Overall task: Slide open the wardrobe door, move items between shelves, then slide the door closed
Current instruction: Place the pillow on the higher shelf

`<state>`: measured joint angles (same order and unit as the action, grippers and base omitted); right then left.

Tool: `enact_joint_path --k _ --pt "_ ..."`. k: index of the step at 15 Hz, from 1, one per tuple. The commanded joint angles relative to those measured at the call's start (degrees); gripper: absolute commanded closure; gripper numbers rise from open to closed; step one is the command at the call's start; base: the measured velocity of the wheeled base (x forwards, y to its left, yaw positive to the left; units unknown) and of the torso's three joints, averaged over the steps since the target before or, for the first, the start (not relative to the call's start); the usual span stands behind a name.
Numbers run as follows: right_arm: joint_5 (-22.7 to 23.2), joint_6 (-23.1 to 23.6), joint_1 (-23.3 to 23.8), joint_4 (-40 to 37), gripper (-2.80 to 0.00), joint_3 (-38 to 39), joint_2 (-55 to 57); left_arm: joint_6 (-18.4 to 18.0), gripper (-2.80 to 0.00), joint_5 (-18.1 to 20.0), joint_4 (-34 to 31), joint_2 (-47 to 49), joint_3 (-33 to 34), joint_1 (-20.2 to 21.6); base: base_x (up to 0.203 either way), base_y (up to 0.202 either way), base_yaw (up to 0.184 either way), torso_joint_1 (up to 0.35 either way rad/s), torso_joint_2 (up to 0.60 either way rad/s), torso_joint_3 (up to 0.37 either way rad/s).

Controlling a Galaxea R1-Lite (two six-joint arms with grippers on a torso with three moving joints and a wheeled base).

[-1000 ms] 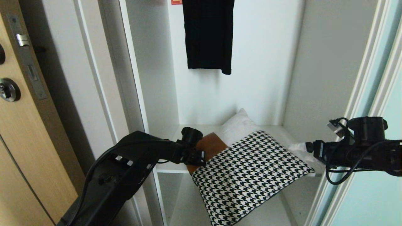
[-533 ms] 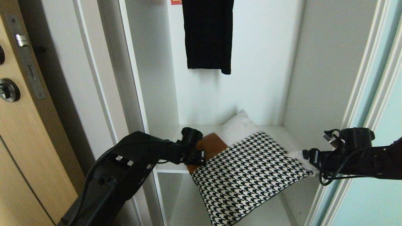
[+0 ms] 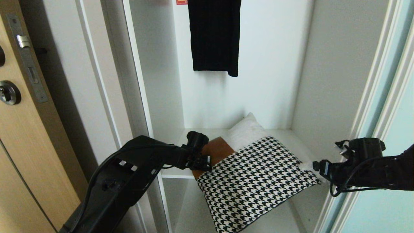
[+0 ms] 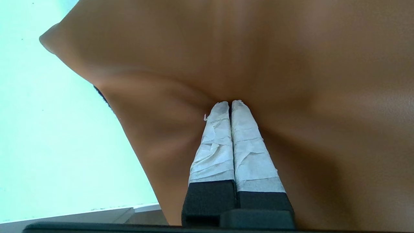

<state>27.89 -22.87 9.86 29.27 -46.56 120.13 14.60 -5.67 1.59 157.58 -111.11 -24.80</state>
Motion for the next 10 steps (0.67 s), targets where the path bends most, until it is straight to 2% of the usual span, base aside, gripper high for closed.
enact_joint_path --k 1,7,10 --pt "0.90 0.00 1.18 0.15 -2.80 3.13 -3.41 0.07 0.00 -0.12 0.08 0.19 0.01 -0.07 0.000 0.000 0.000 0.000 0.00 0.000" --pt "1.73 -0.38 1.05 0.04 -2.80 6.07 -3.09 -0.02 0.00 -0.13 0.08 0.28 0.01 0.01 0.000 0.000 0.000 0.000 0.00 0.000" --pt "3.22 -0.94 -0.81 0.17 -2.80 6.57 -2.24 -0.10 0.00 -0.13 0.08 0.28 0.01 0.00 0.000 0.000 0.000 0.000 0.00 0.000"
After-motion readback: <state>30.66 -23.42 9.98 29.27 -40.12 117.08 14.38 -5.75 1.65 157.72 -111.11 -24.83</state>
